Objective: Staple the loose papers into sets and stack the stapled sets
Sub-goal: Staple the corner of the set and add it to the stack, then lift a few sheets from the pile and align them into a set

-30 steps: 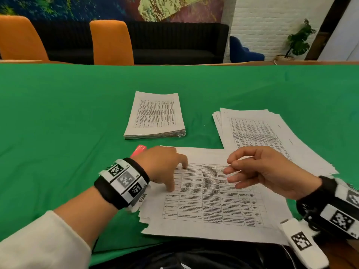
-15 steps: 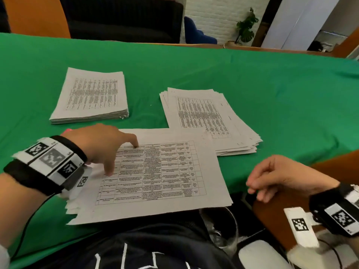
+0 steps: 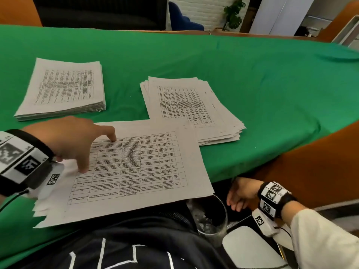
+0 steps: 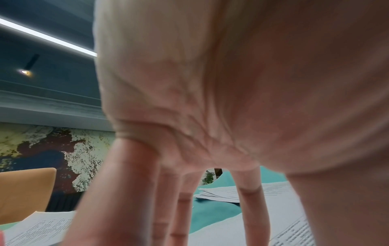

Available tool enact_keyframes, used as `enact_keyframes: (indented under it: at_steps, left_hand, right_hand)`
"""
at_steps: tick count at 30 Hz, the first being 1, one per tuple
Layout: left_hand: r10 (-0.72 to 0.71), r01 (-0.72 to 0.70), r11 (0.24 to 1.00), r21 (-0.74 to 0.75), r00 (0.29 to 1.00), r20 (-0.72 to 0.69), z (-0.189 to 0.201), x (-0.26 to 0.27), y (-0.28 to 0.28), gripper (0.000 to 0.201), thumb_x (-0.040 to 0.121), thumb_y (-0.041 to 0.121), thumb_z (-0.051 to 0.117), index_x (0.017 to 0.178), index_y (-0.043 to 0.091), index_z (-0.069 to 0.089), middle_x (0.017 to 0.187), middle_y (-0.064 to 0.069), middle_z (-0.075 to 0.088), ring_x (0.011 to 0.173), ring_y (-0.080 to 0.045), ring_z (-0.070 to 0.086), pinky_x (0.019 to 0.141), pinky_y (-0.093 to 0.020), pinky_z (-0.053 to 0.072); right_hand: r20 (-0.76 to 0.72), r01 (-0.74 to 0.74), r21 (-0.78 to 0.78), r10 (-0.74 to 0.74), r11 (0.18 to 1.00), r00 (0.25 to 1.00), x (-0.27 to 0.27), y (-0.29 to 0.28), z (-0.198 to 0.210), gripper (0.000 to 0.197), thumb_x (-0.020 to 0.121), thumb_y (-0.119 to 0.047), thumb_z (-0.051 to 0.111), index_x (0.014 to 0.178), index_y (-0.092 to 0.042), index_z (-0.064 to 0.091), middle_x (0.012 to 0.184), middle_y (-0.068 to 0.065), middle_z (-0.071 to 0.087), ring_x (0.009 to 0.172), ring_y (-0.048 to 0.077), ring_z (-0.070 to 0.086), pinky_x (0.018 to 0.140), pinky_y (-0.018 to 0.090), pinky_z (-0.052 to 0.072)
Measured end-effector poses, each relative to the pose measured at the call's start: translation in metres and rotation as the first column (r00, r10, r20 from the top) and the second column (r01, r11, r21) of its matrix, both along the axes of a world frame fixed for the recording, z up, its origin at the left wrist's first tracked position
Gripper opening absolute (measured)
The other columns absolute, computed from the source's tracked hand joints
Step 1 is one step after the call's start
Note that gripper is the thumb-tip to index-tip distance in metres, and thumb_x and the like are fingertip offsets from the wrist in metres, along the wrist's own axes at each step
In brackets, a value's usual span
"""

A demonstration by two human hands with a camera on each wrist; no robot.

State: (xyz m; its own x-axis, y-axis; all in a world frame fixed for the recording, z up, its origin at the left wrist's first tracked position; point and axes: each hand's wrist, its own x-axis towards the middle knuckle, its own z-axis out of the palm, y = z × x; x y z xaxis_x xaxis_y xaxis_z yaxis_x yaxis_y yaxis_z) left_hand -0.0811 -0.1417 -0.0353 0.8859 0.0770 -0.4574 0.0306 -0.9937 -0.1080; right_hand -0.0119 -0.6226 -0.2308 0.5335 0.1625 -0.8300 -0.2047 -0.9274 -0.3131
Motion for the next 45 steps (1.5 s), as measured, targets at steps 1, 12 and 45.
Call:
enact_keyframes:
  at_steps: [1,12,45]
  left_hand:
    - [0.003,-0.003,1.0,0.008,1.0,0.001,0.001,0.0,-0.001,0.099,0.054,0.033,0.098,0.117,0.075,0.033,0.1,0.011,0.057,0.074,-0.015,0.071,0.066,-0.035,0.063]
    - [-0.017,0.017,1.0,0.019,1.0,-0.02,0.007,0.001,-0.01,0.1,0.06,0.029,0.099,0.131,0.062,0.037,0.099,0.009,0.057,0.078,-0.015,0.065,0.058,-0.029,0.06]
    - [0.251,0.086,0.82,-0.566,0.834,0.491,0.027,-0.026,0.029,0.114,0.066,0.069,0.086,0.158,0.047,0.022,0.161,0.012,0.037,0.144,-0.012,0.04,0.119,-0.046,0.038]
  right_hand:
    - [0.001,0.027,-0.016,-0.027,0.999,1.0,0.003,-0.002,-0.013,0.014,0.1,-0.005,0.064,0.091,-0.008,0.074,0.082,0.008,0.079,0.064,0.013,0.075,0.058,0.023,0.057]
    - [0.117,0.107,-0.114,-0.093,0.988,0.989,0.013,0.008,-0.069,0.016,0.1,-0.002,0.06,0.114,-0.002,0.068,0.108,0.02,0.077,0.084,0.029,0.077,0.075,0.039,0.064]
    - [0.765,-0.43,0.252,0.093,0.867,0.637,-0.048,0.142,0.255,0.057,0.084,-0.074,0.057,0.095,-0.022,0.079,0.088,0.003,0.077,0.073,0.027,0.067,0.061,0.041,0.05]
